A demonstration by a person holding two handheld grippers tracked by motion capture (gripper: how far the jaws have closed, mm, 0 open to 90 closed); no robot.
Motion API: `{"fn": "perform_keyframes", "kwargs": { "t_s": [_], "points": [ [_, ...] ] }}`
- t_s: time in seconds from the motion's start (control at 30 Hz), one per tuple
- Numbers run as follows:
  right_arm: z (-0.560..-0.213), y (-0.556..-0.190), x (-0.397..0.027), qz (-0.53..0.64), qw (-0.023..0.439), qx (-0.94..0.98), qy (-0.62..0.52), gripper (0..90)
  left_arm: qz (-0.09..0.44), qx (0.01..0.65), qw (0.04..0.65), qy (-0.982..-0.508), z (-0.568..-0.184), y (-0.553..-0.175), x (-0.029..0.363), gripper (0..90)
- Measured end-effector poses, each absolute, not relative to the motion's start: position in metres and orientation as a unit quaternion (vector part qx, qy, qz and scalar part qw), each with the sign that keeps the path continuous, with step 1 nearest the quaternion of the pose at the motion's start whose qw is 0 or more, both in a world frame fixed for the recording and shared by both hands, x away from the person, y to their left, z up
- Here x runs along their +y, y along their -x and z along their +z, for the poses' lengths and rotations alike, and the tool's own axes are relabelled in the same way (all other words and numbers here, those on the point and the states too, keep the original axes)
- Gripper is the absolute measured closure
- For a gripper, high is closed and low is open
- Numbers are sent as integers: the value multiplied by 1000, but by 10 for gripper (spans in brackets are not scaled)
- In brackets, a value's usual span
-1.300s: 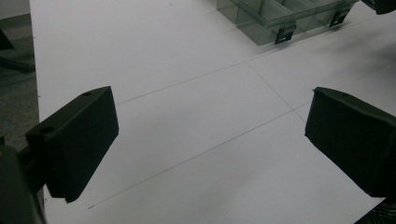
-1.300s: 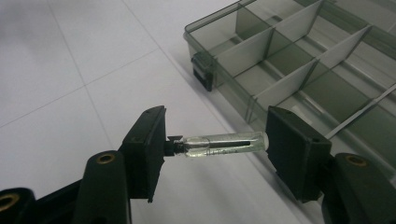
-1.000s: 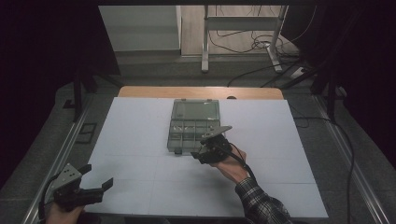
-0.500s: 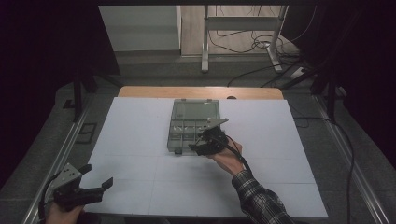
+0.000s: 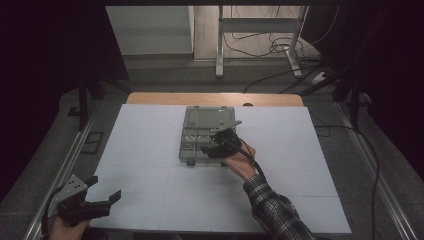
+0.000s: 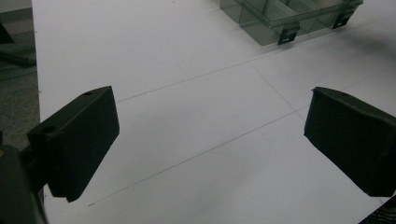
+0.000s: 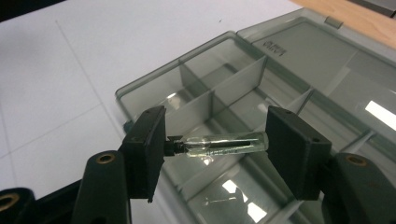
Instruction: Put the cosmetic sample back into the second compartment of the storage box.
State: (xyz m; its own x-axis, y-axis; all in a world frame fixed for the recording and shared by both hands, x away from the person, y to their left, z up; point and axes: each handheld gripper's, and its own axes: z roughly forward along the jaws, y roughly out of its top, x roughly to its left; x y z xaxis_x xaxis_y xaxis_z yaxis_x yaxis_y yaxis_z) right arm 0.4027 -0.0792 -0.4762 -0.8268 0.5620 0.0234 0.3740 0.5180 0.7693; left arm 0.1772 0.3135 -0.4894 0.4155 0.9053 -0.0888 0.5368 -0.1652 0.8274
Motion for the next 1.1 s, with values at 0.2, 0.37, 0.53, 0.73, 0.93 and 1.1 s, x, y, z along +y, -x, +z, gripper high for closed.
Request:
{"fn": "perform_keyframes", "kwargs": {
  "t_s": [0.2, 0.37, 0.53, 0.73, 0.93, 1.1],
  "points": [
    [-478, -412, -74, 412, 115, 861, -276, 397, 221, 493, 417, -731, -489, -177, 313, 38],
    [-481, -418, -69, 408, 119, 861, -279, 397, 219, 494, 417, -731, -489, -177, 314, 39],
    [-485, -425, -64, 405, 124, 861, -281, 397, 218, 494, 418, -730, -490, -178, 314, 39],
    [-487, -433, -60, 401, 129, 861, -286, 397, 217, 495, 420, -729, -490, -178, 315, 39],
    [-489, -439, -56, 399, 133, 860, -290, 397, 217, 494, 420, -730, -490, -178, 315, 39],
    [-492, -445, -52, 396, 136, 859, -295, 397, 216, 494, 420, -730, -490, -178, 315, 39]
  ]
}}
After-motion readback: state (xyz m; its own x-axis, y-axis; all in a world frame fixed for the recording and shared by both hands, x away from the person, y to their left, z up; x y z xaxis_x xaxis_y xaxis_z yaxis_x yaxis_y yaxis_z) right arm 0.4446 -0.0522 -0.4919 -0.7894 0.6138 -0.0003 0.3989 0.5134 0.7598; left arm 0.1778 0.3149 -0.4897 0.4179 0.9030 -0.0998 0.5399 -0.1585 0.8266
